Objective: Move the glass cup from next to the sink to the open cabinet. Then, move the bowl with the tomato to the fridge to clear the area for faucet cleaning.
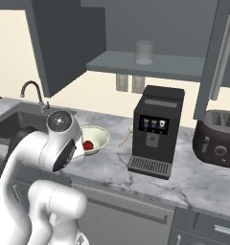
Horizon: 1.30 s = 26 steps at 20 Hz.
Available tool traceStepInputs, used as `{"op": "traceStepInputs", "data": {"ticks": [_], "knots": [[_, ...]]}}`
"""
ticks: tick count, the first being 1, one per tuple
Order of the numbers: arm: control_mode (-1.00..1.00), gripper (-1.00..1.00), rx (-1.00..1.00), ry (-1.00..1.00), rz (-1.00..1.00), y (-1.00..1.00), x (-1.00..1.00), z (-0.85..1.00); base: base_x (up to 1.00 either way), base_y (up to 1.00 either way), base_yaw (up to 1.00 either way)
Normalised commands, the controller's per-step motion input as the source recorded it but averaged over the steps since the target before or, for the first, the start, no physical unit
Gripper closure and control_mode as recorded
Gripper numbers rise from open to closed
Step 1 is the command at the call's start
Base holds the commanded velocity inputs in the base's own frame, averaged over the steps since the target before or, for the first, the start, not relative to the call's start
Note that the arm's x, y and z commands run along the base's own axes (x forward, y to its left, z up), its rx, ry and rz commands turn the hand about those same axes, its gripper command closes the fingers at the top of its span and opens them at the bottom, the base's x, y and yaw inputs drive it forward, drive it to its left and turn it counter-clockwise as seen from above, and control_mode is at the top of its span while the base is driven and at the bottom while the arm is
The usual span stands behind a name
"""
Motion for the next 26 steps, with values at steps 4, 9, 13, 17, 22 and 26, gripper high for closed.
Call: {"op": "traceStepInputs", "data": {"ticks": [4,9,13,17,22,26], "knots": [[-1.0,-1.0,0.02,0.0,0.18,0.03,0.81,-0.58,0.0,0.0,0.0],[-1.0,-1.0,0.01,0.06,0.04,0.0,0.58,-0.21,0.0,0.0,0.0],[-1.0,-1.0,-0.04,0.03,0.0,-0.02,0.48,-0.37,0.0,0.0,0.0],[-1.0,-1.0,-0.01,0.03,0.0,-0.03,0.34,-0.14,0.0,0.0,0.0],[-1.0,-1.0,0.0,0.02,0.0,-0.02,0.03,-0.1,0.0,0.0,0.0],[-1.0,-1.0,-0.01,0.0,0.0,-0.12,0.0,-0.63,0.0,0.0,0.0]]}}
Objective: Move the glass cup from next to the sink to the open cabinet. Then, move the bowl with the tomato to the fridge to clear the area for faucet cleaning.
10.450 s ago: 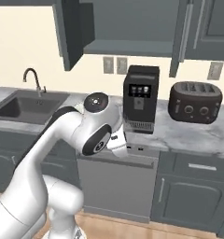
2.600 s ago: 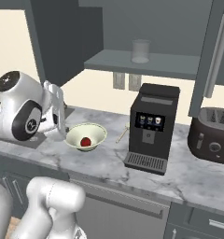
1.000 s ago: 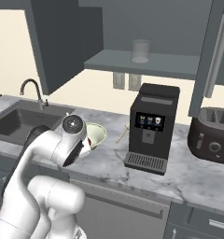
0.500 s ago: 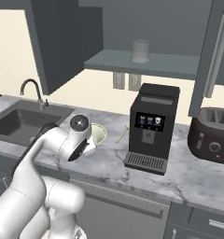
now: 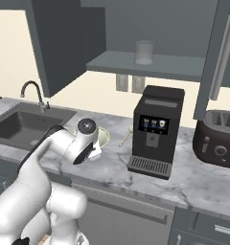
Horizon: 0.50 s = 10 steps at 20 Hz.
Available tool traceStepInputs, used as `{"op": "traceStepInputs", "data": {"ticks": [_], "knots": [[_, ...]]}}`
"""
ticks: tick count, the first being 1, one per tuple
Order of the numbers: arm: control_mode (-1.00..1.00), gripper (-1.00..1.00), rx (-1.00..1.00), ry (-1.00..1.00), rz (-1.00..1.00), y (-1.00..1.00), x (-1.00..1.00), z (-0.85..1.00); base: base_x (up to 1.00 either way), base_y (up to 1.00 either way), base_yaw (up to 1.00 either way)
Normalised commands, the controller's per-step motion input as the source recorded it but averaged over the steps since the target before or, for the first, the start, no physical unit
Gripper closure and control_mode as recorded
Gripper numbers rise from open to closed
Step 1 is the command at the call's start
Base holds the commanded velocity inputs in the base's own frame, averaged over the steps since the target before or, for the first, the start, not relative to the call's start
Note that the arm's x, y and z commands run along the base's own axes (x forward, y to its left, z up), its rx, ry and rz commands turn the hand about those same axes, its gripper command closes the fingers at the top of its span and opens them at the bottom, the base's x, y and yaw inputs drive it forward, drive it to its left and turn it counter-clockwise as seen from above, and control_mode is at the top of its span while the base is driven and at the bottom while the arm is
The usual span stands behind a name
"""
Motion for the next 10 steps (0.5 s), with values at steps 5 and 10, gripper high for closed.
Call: {"op": "traceStepInputs", "data": {"ticks": [5,10], "knots": [[-1.0,-1.0,-0.05,0.0,0.0,-0.05,0.05,-0.62,0.0,0.0,0.0],[-1.0,-1.0,-0.03,0.0,0.0,0.0,0.56,-0.34,0.0,0.0,0.0]]}}
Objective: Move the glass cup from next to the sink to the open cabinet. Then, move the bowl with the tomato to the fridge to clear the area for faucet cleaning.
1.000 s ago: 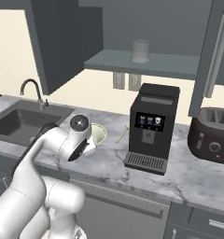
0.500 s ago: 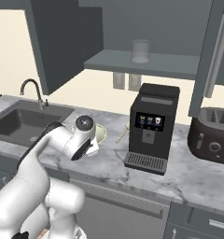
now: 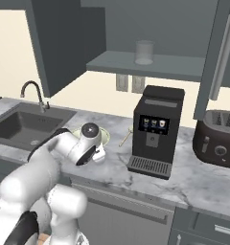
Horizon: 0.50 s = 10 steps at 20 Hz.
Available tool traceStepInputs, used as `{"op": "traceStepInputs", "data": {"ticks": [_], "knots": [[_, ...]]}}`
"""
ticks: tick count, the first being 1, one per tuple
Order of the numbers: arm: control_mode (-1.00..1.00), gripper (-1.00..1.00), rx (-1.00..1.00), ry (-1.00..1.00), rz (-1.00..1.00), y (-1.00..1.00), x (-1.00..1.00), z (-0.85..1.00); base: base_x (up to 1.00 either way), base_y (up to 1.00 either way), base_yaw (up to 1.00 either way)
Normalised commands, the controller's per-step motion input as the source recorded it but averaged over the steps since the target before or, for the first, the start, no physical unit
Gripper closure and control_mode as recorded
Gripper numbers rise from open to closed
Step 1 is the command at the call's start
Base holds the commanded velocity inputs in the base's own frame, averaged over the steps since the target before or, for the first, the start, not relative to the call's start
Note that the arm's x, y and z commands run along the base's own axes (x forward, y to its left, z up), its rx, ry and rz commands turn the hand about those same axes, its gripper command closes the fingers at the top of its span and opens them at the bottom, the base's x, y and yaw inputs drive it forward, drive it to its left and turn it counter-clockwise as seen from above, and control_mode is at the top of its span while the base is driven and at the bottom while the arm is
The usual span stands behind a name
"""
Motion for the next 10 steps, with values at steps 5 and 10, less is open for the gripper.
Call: {"op": "traceStepInputs", "data": {"ticks": [5,10], "knots": [[-1.0,-1.0,-0.02,0.0,0.0,0.0,0.64,-0.35,0.0,0.0,0.0],[-1.0,-1.0,-0.01,0.0,0.0,0.0,0.4,-0.45,0.0,0.0,0.0]]}}
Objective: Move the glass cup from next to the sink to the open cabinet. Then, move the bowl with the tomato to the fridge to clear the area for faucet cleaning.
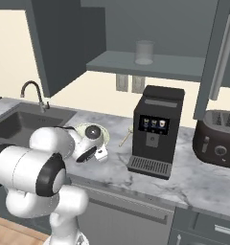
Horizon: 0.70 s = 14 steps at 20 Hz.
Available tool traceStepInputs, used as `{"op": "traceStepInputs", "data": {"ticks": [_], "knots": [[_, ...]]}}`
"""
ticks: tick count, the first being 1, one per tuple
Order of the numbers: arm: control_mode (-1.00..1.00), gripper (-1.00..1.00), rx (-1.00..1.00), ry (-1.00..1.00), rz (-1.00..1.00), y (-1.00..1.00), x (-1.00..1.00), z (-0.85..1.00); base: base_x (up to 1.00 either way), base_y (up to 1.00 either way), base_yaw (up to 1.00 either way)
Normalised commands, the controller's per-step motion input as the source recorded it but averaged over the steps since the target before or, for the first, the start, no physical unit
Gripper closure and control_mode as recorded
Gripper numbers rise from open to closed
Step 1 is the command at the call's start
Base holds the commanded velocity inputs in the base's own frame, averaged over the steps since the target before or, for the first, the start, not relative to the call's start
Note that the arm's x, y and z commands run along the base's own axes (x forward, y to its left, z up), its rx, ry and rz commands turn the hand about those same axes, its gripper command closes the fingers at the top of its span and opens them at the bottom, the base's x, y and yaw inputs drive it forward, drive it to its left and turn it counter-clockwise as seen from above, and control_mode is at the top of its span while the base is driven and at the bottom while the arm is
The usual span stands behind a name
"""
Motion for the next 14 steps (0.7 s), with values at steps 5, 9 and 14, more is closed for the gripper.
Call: {"op": "traceStepInputs", "data": {"ticks": [5,9,14], "knots": [[-1.0,1.0,0.0,0.0,0.01,0.0,0.05,-0.28,0.0,0.0,0.0],[-1.0,1.0,0.0,0.0,0.0,0.0,0.0,0.0,0.0,0.0,0.0],[-1.0,1.0,0.0,-0.01,0.0,0.0,0.0,0.11,0.0,0.0,0.0]]}}
